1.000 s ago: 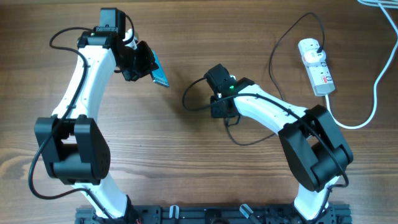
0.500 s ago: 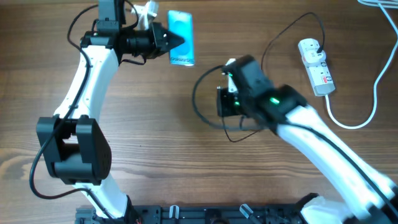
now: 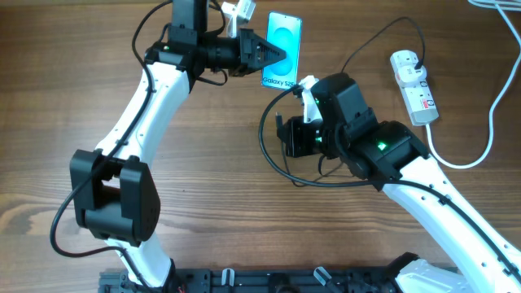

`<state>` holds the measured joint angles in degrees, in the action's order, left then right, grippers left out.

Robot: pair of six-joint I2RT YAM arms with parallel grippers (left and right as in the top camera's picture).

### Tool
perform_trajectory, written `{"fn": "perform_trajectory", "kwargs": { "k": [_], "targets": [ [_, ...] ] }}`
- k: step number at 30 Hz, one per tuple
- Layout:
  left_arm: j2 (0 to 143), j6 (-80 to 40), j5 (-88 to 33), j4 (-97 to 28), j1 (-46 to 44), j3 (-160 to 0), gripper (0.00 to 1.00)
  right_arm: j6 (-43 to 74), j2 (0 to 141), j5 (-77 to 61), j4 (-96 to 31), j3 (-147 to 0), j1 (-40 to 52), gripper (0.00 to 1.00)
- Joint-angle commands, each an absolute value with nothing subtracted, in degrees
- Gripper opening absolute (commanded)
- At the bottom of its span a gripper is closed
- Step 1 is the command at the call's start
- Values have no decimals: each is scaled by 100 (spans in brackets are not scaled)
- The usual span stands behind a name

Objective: Plug charger to phone and switch on socket
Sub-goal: 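Raise the USB-C plug with the right gripper toward the phone's bottom port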

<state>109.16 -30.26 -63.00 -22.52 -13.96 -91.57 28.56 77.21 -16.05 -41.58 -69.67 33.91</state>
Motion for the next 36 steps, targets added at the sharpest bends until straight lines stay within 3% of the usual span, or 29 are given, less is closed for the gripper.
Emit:
{"fn": "perform_trajectory", "kwargs": {
  "k": [1, 36],
  "targets": [
    [10759, -3492, -6219, -2075, -1479, -9268, 4, 3389, 7767, -1597, -4014, -6978, 3393, 4],
    [10759, -3264, -6766, -1719, -1479, -9268, 4, 3612, 7771, -690, -3457, -6991, 3389, 4]
  ]
}}
